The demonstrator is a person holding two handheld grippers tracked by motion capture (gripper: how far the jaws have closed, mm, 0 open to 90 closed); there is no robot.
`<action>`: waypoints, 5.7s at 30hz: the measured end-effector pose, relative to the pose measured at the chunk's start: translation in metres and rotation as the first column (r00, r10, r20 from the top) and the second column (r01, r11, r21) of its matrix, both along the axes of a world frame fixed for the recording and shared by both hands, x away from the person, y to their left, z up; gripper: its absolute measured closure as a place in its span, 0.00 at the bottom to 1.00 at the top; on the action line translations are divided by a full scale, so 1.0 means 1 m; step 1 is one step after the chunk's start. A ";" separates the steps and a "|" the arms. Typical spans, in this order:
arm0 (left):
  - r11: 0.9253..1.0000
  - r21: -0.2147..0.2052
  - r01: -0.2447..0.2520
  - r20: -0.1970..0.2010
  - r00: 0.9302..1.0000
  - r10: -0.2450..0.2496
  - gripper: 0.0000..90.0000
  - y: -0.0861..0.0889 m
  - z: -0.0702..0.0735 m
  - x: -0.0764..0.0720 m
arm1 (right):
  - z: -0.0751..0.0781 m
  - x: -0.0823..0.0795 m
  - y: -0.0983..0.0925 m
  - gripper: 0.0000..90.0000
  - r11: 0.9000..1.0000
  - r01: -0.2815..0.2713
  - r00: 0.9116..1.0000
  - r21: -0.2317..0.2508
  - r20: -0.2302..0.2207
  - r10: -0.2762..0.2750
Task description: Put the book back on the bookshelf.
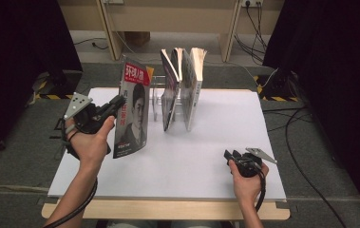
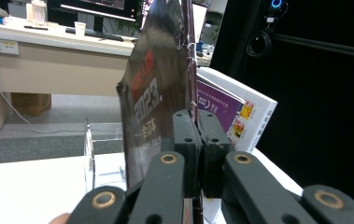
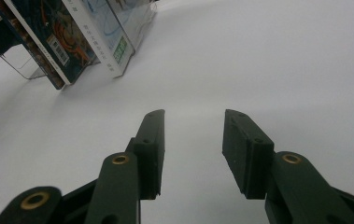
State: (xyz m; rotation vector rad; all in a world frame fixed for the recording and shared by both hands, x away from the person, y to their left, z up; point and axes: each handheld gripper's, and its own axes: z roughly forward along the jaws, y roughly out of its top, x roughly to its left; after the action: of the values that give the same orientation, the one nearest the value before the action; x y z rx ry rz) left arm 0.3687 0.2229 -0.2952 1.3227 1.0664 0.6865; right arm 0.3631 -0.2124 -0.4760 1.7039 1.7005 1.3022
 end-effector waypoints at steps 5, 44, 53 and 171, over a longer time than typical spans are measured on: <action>1.000 -0.006 -0.014 0.017 1.000 0.014 0.97 0.003 0.001 0.008 | -0.001 0.001 0.000 0.67 1.000 0.000 1.000 0.008 -0.009 0.000; 0.998 -0.036 -0.051 0.009 0.999 0.051 0.97 -0.008 -0.003 0.085 | -0.005 0.003 -0.002 0.67 1.000 -0.005 1.000 0.008 -0.017 0.006; 0.997 -0.034 -0.064 0.030 0.997 0.065 0.97 -0.010 0.000 0.109 | -0.006 0.003 -0.003 0.67 1.000 -0.006 1.000 0.006 -0.019 0.006; 0.998 -0.040 -0.040 -0.052 0.998 0.038 0.96 0.011 -0.003 0.118 | -0.012 0.006 -0.002 0.67 0.999 -0.017 0.997 0.033 -0.070 0.019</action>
State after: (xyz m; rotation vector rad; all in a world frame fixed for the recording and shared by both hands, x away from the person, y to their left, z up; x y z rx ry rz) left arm 0.4864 0.2339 -0.2977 1.2935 1.1444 0.6592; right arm 0.3690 -0.2147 -0.4882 1.7756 1.7466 1.2986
